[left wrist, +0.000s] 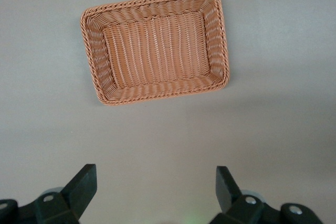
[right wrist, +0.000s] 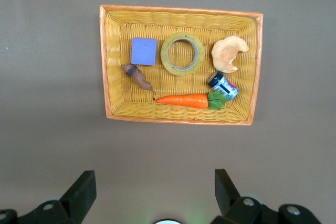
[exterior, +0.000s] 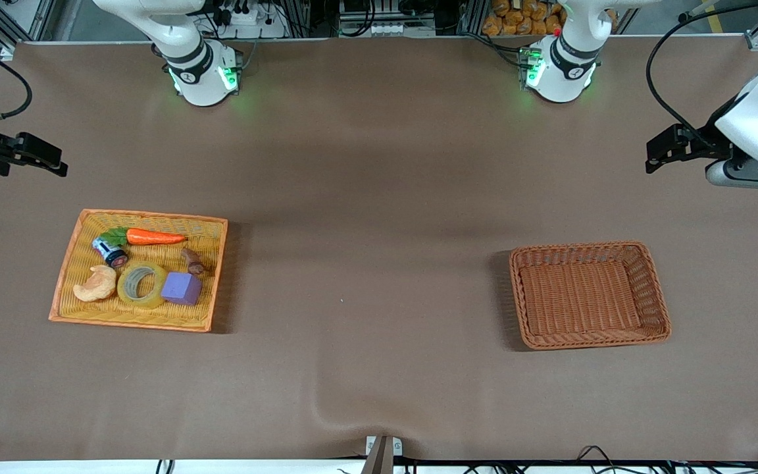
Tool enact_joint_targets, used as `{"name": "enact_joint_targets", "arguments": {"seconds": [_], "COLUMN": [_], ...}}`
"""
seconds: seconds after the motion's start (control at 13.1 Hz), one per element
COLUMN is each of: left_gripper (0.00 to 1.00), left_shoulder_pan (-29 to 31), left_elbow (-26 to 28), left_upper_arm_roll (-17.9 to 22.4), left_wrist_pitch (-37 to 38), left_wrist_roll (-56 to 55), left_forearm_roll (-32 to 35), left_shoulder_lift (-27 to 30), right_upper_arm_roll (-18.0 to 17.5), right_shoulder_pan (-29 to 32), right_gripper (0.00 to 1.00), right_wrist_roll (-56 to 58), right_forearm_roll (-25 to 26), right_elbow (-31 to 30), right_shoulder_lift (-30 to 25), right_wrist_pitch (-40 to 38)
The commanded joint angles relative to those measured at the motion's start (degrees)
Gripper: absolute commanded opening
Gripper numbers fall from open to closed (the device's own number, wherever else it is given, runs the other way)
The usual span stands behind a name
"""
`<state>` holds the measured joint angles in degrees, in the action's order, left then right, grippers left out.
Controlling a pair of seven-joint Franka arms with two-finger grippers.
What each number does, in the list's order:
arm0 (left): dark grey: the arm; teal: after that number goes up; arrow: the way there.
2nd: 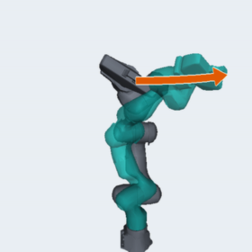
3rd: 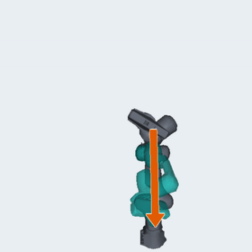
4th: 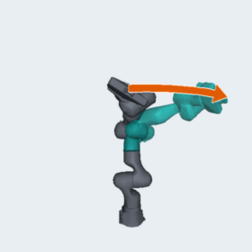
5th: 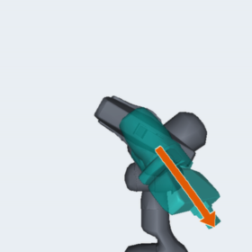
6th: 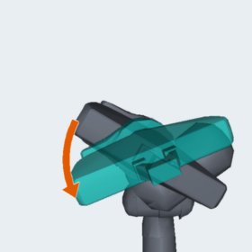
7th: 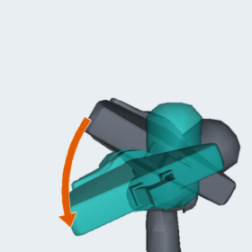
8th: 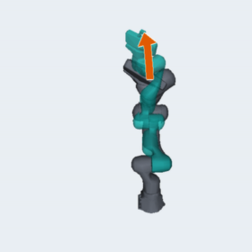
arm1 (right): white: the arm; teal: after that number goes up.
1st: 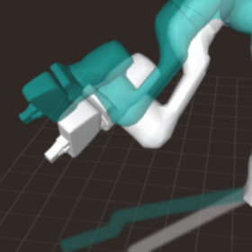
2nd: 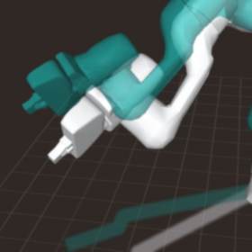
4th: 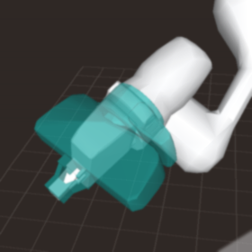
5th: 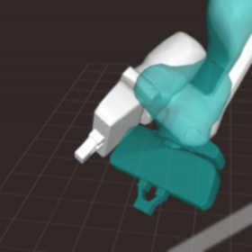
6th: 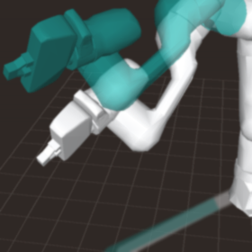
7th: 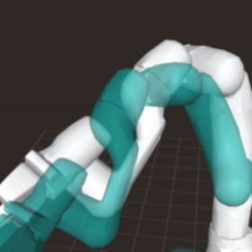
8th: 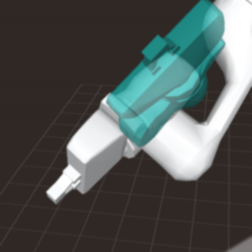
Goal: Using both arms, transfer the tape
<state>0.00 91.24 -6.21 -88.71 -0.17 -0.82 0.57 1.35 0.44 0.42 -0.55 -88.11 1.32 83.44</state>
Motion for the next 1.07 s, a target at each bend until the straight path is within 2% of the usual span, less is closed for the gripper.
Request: {"name": "enact_joint_targets", "arguments": {"seconds": [0.0,0.38,0.84,0.99], "left_gripper": [1.0,1.0,1.0,1.0], "left_shoulder_pan": [0.4,0.3,-0.1,-0.2], "left_elbow": [-0.4,-0.4,-0.5,-2.0], "left_upper_arm_roll": [-0.1,0.0,-0.1,-0.2], "left_wrist_pitch": [0.6,0.6,0.6,0.6], "left_wrist_roll": [-0.6,-0.8,-3.3,-4.3], "left_forearm_roll": [1.3,1.3,1.2,1.4], "left_shoulder_lift": [0.3,0.0,-0.4,-1.1], "right_upper_arm_roll": [-0.1,-0.1,-0.4,-0.3], "right_shoulder_pan": [0.4,-0.1,-2.7,-4.2], "right_gripper": [1.0,1.0,1.0,1.0], "right_wrist_roll": [-0.2,-0.5,-0.1,-0.1], "right_forearm_roll": [-1.3,-1.4,-0.9,-0.2], "right_elbow": [0.8,0.3,-5.4,-6.5], "right_shoulder_lift": [0.9,0.8,0.9,0.9], "right_wrist_pitch": [-1.2,-1.8,5.8,6.3]}}
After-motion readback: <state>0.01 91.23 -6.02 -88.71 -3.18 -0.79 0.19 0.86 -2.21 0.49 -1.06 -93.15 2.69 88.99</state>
